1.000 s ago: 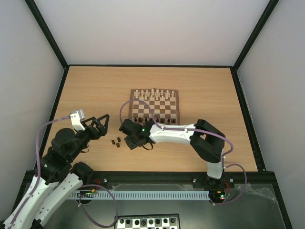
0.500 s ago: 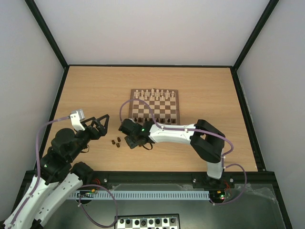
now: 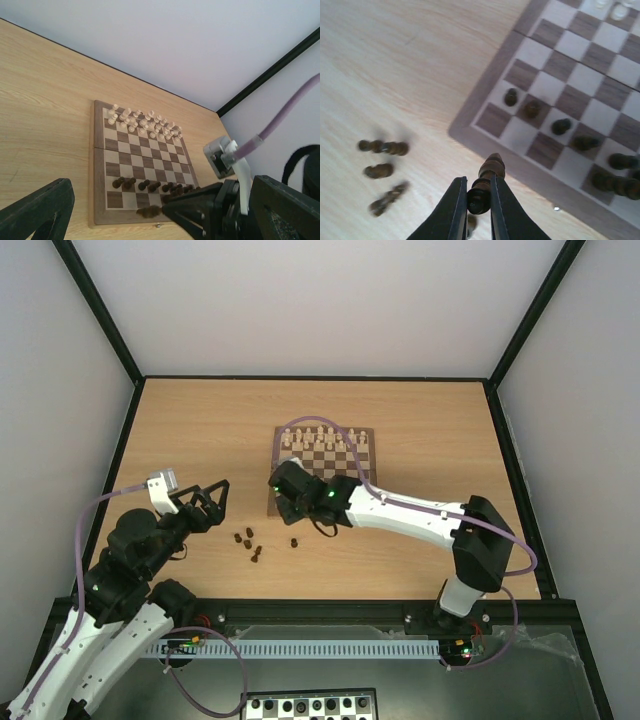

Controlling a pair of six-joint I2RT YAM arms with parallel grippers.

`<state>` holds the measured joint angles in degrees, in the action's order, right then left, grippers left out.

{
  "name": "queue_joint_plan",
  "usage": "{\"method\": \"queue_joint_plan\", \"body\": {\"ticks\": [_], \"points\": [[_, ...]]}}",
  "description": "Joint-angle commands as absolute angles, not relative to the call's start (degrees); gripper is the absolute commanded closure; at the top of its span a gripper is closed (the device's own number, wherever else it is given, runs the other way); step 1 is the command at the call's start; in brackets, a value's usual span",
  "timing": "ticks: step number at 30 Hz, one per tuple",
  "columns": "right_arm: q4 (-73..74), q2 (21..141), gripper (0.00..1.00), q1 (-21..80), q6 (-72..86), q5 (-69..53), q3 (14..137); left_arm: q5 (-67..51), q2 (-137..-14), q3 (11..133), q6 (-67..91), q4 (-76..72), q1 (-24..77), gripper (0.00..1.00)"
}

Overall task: Set up the chess pieces on the board
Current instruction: Pick up the chess piece at the center of the board.

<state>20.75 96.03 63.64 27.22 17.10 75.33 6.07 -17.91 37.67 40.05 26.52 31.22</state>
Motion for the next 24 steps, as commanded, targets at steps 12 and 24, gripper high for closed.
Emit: {"method": "queue_joint_plan", "body": {"ticks": [12, 24], "points": [[22.3, 93.3, 0.92, 56.8, 27.4, 16.1, 69.1, 6.2, -17.8, 37.5, 39.8, 26.1, 31.4, 0.01], [13.7, 90.4, 0.93, 58.3, 29.3, 0.7, 63.9, 5.6, -18.7, 36.1, 40.2, 24.2, 31.5, 0.01]]}}
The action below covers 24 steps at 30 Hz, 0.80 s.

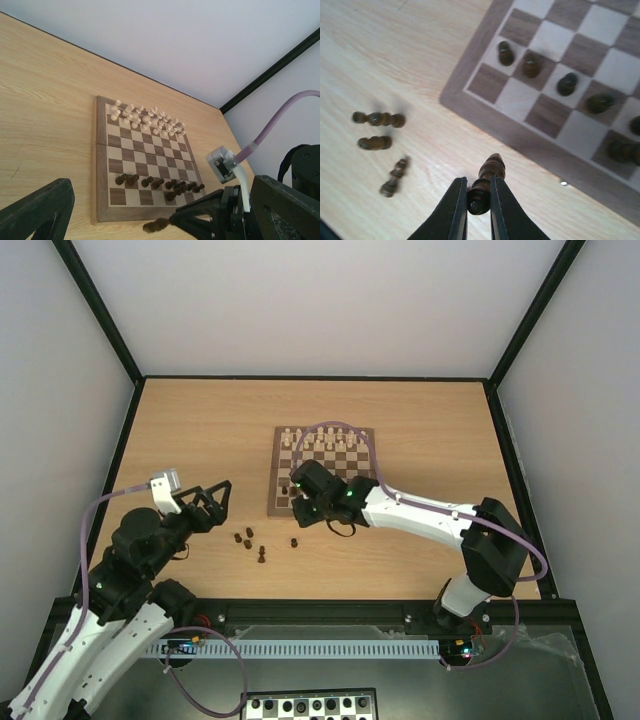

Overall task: Set up the chess pieces on the board
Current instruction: Pick up the chess piece at the center of the board.

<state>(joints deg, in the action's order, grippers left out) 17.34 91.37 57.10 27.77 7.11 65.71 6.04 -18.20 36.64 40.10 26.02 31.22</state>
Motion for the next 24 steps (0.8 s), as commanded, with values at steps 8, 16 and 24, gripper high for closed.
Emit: {"method": "queue_joint_plan", "body": {"ticks": [8, 16, 24], "points": [[5.6, 94.9, 0.94, 59.9, 31.9, -2.8, 62.3, 5.4, -19.4, 35.1, 40.4, 23.6, 31.4, 0.00], [9.9, 92.7, 0.95, 59.9, 30.5, 1.6, 64.0, 2.0, -19.4, 30.5, 41.9, 19.4, 31.4, 0.01], [14.1, 86.1, 0.94, 58.0, 30.0, 1.4, 65.7, -9.4, -16.0, 15.1, 50.5, 1.6, 31.4, 0.00]]}}
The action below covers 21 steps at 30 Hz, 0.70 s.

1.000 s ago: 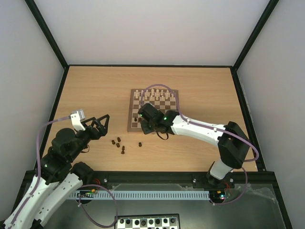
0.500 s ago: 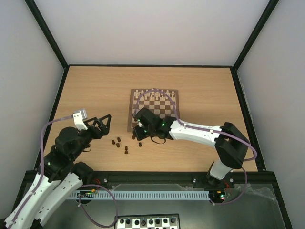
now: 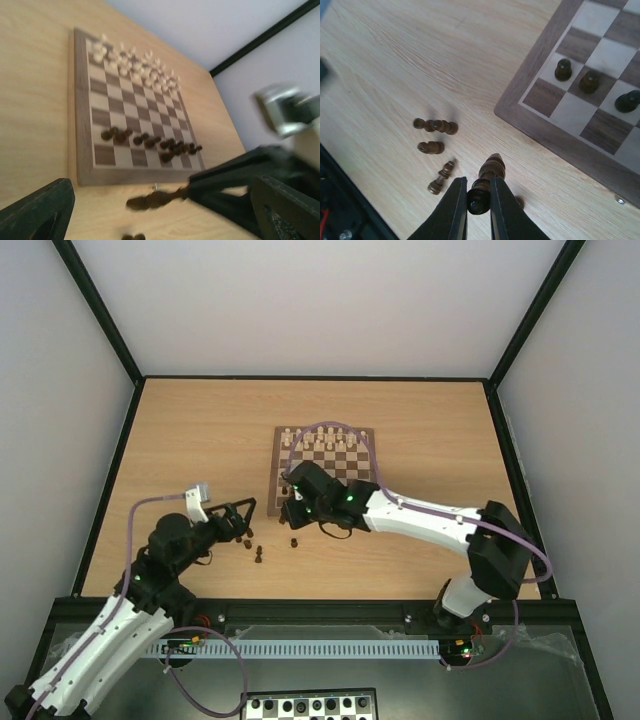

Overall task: Set up the chess pieces on the board
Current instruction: Pick up the chess piece at the center of the board.

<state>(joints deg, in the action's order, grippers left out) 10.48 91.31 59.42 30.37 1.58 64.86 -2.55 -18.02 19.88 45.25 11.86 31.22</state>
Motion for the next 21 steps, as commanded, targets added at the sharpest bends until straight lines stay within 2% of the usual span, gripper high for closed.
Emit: {"method": "queue_joint_plan", "body": {"ticks": [1, 10, 16, 21], "points": [[14.0, 84.2, 0.94, 57.1, 30.3, 0.6, 64.9, -9.8, -14.6, 14.1, 51.1, 0.7, 31.5, 0.01], [10.7, 75.9, 0.91, 49.2, 32.0, -14.5, 61.2, -14.4, -5.6, 7.7, 50.2, -4.2, 31.9, 0.08], [9.8, 76.9, 0.91, 48.8, 32.7, -22.9, 62.2, -12.1, -8.8, 5.8, 47.8, -7.9, 34.8, 0.22], [13.1, 79.3, 0.91, 48.6, 31.7, -25.8, 64.0, -3.5, -14.0, 9.0, 43.9, -5.1, 40.2, 0.19]]}}
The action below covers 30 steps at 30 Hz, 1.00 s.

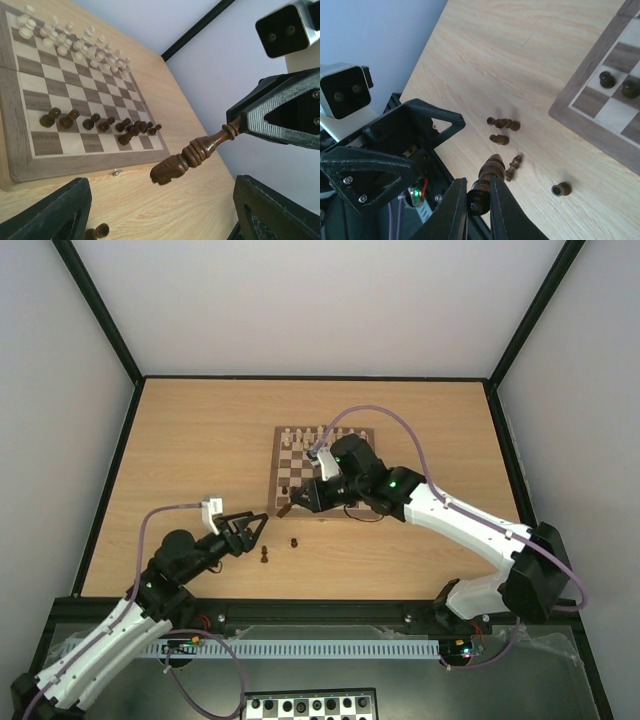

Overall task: Set up the chess pieces on the board
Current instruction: Pick up the chess piece at the center of the board.

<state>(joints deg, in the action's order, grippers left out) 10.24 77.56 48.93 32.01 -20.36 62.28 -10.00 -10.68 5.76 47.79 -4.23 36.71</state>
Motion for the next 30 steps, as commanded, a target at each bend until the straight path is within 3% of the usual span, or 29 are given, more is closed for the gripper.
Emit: {"method": "queue_joint_plan", "body": {"ticks": [1, 7, 16, 26, 30], "points": [[13.5, 79.7, 0.91, 48.4, 31.6, -26.0, 64.0, -1.6, -16.6, 10.2, 42.7, -4.3, 41.6, 0.18], [16.2, 81.1, 0.91, 46.6, 30.2, -27.3, 65.1, 11.1, -25.5, 15.3, 37.0, -1.7, 52.3, 0.17], [17.4, 82.3, 0.91, 43.7, 28.8, -30.6, 65.5, 36.1, -42.4, 22.5, 35.8, 3.1, 73.1, 0.24], [17.4, 80.2, 0.91, 43.1, 28.5, -32.1, 63.9, 43.8, -49.2, 24.7, 38.4, 3.8, 75.2, 0.30], [16.9, 78.9, 0.91, 43.0, 28.8, -33.1, 62.6, 44.3, -50.3, 25.3, 37.4, 2.6, 75.2, 0.40]]}}
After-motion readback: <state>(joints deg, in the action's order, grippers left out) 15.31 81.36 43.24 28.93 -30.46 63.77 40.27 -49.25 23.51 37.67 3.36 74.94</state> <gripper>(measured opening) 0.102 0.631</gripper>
